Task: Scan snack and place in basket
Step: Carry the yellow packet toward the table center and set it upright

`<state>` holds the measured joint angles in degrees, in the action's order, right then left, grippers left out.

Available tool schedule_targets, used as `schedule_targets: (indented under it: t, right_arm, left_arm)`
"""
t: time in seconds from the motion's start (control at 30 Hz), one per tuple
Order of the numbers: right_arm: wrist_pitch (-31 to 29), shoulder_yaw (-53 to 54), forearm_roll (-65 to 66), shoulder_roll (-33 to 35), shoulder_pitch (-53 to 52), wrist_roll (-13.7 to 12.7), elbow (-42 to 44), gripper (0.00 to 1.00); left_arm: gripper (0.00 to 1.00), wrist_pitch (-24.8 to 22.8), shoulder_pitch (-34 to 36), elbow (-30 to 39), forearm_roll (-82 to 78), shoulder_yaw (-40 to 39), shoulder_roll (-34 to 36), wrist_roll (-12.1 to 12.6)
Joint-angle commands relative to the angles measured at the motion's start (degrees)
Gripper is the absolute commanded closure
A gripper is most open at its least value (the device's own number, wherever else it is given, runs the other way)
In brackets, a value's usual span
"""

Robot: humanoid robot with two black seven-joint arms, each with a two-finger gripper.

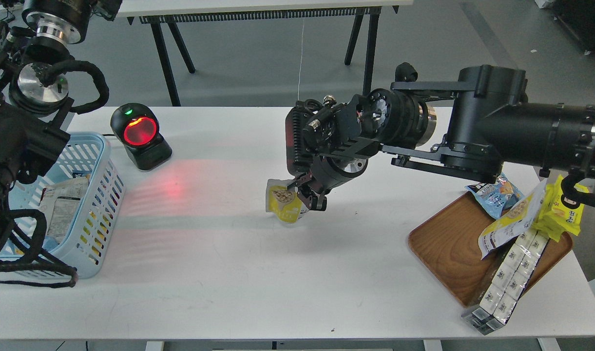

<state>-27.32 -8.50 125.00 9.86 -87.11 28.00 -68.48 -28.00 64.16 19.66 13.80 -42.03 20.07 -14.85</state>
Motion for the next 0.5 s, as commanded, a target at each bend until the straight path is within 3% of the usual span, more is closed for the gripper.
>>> schedule_targets:
  t: [0.0,0.3,0.37,0.47]
  right_arm:
    - [-0.01,-0.12,0.00,0.07,0.54,0.00,0.02,0.97]
    - [-0.01,-0.12,0.00,-0.02,0.63,0.00,0.46,0.97]
    - [-0.01,-0.03,0.00,-0.02,0.45,0.00,0.37,0.93]
    - [0.08,0.50,0.00,0.33,0.01,0.00,0.02,0.79]
  left_arm:
    - [0.00,0.00,-0.09,-0.06,0.00,0.02,-0.03,0.00]
    - [0.00,0.00,0.00,-0.06,0.00,0.11,0.05,0.00]
    - [0.00,0.00,0.00,-0.06,0.00,0.11,0.05,0.00]
    - [0.00,0.00,0.09,-0.06,0.09,0.11,0.14,0.00]
